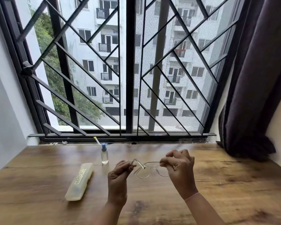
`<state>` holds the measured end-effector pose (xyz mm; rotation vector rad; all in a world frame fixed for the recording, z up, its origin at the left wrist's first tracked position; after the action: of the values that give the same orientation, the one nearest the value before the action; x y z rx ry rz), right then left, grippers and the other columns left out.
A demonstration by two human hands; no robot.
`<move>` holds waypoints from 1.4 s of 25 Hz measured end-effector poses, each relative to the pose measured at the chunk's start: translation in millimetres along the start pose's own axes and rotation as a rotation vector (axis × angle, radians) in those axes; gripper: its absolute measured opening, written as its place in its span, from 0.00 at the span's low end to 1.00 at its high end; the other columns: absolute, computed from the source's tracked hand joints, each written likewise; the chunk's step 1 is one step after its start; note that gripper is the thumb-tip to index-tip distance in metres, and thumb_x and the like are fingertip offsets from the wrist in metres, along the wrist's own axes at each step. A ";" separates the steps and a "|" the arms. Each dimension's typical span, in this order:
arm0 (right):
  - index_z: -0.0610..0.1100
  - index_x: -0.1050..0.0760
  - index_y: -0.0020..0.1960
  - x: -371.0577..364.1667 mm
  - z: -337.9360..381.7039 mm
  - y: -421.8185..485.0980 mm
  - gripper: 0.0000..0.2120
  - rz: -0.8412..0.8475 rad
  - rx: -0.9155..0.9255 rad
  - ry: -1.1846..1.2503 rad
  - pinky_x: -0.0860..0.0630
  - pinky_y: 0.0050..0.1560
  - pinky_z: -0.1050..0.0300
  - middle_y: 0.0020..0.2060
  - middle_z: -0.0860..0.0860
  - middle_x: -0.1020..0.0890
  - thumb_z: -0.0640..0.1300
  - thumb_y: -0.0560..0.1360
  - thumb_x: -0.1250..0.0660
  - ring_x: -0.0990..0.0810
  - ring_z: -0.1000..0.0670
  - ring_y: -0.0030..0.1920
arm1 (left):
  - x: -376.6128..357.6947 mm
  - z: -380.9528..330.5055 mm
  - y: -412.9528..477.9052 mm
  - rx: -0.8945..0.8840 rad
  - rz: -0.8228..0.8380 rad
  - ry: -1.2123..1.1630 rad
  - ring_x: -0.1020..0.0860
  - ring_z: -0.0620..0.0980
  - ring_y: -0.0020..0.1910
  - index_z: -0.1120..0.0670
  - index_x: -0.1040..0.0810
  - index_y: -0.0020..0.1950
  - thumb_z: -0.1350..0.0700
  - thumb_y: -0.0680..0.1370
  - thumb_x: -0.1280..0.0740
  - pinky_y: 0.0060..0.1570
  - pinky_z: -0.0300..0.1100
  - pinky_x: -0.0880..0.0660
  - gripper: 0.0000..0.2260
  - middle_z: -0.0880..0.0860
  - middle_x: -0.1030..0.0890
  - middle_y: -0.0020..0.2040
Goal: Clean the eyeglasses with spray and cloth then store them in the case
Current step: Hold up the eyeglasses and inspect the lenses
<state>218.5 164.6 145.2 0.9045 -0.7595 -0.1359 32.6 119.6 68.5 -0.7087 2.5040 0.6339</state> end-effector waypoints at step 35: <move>0.52 0.17 0.31 -13.6 -38.8 -17.4 0.16 -0.186 -0.632 0.969 0.24 0.46 0.58 0.31 0.57 0.19 0.30 0.59 0.27 0.25 0.43 0.44 | -2.4 -31.1 -17.6 -0.364 -0.293 1.033 0.25 0.48 0.43 0.49 0.17 0.43 0.62 0.65 0.24 0.46 0.39 0.31 0.11 0.46 0.20 0.41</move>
<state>237.1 184.9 110.0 0.3399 0.2765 -0.0769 35.2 90.3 89.0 -1.8901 3.0659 0.7373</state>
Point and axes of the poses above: each hand's wrist, its own y-axis towards the middle knuckle, its own x-axis out of the back of the hand, z = x × y, the point moved 3 cm from there along y, towards the middle knuckle
